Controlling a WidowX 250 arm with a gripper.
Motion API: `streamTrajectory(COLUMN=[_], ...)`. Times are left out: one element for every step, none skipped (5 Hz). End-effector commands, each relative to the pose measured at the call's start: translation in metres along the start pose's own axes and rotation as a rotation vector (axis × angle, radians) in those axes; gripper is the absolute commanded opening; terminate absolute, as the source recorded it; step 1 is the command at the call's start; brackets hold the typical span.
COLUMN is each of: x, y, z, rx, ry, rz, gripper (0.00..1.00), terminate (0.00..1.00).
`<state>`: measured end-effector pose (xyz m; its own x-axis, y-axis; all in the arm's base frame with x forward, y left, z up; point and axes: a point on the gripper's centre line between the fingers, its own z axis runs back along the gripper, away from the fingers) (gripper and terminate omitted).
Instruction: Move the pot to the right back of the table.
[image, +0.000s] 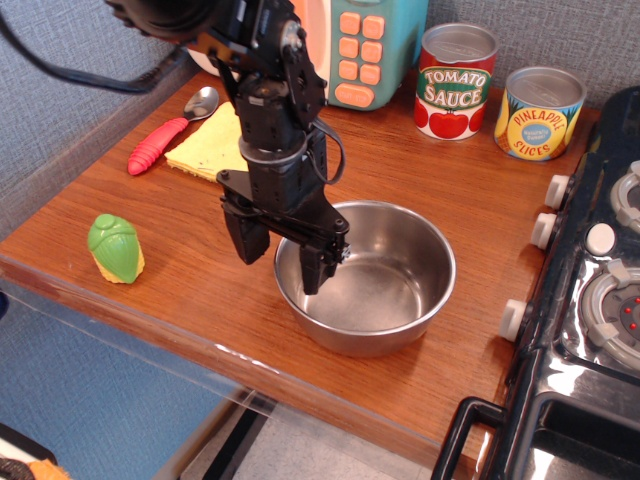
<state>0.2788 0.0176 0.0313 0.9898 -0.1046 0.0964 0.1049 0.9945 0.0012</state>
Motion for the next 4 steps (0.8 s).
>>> streamTrajectory(x=[0.014,0.012,0.008,0.006], y=[0.014,0.015,0.013,0.01], z=[0.004,0.007,0.012,0.02], rx=[0.01,0.007,-0.006,-0.021], ry=[-0.02,-0.024,-0.024,-0.034], rz=[0.049,0.035,0.024,-0.005], gripper=[0.0,0.0,0.0,0.0], terminate=[0.0,0.0,0.0,0.0])
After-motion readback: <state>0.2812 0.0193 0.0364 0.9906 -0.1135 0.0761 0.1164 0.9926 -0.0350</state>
